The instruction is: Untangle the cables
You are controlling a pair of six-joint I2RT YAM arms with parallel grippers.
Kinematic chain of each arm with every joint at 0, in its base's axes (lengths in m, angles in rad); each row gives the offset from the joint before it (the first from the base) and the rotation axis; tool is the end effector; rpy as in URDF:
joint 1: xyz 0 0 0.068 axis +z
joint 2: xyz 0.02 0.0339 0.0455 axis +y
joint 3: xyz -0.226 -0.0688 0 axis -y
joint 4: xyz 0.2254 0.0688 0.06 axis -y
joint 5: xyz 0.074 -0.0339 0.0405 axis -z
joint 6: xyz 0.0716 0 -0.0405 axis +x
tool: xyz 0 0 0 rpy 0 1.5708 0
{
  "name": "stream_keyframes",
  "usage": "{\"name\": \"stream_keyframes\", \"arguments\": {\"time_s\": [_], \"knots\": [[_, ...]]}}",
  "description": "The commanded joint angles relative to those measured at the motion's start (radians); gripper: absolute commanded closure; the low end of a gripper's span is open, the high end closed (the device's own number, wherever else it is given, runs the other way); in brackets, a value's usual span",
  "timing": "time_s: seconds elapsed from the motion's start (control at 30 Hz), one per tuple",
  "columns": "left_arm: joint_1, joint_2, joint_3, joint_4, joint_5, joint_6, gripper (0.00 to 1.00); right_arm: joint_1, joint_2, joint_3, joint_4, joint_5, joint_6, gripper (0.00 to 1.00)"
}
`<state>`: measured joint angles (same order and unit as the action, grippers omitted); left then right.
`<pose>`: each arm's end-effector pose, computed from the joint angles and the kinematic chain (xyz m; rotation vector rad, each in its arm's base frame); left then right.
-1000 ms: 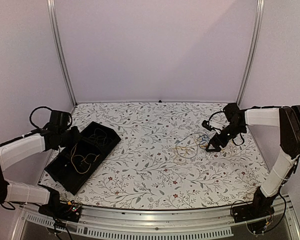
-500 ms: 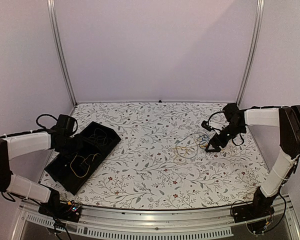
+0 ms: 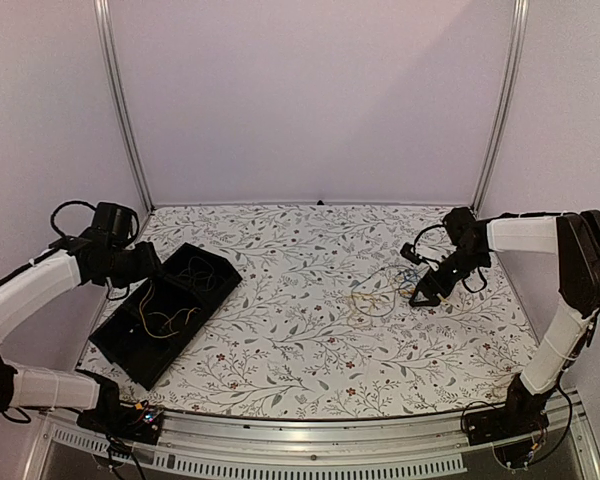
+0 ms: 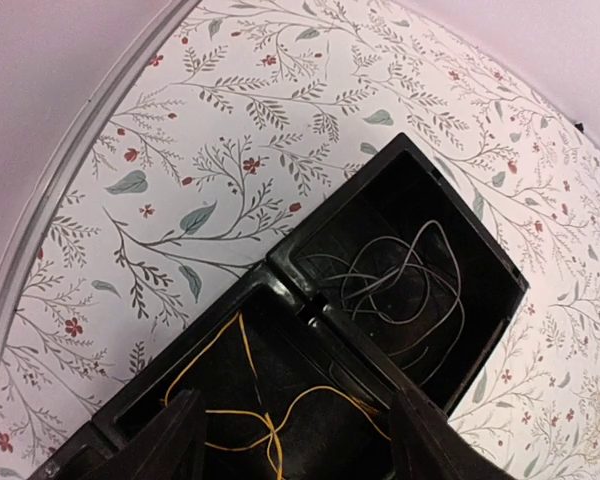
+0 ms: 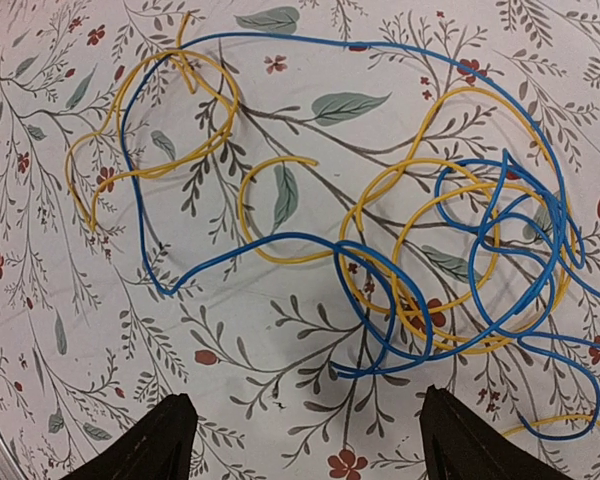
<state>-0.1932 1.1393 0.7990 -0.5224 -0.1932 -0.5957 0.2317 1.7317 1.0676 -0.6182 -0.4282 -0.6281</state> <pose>0.2498 -0.0349 0.1905 -0.5674 2.3484 -0.1270 0.2952 0.1002 0.1115 -1.2179 2.4491 0.5046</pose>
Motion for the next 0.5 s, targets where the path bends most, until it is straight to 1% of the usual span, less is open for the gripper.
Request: {"name": "stream_keyframes", "arguments": {"time_s": [0.0, 0.13, 0.3, 0.4, 0.47], "knots": [[0.007, -0.060, 0.029, -0.166, 0.041, -0.030, 0.36, 0.019, 0.014, 0.019, -0.012, 0.005, -0.013, 0.19], [0.006, -0.097, 0.059, -0.284, 0.033, -0.029, 0.36, 0.029, 0.011, 0.019, -0.014, 0.008, -0.016, 0.19], [0.000, -0.132, 0.033, -0.352, 0.097, -0.037, 0.44, 0.037, 0.011, 0.020, -0.017, 0.012, -0.019, 0.19], [-0.003, -0.125, 0.008, -0.370, 0.119, -0.039, 0.50, 0.043, 0.013, 0.020, -0.019, 0.012, -0.021, 0.19], [-0.003, -0.110, -0.010, -0.383, 0.169, -0.049, 0.53, 0.045, 0.014, 0.019, -0.018, 0.014, -0.022, 0.19]]}}
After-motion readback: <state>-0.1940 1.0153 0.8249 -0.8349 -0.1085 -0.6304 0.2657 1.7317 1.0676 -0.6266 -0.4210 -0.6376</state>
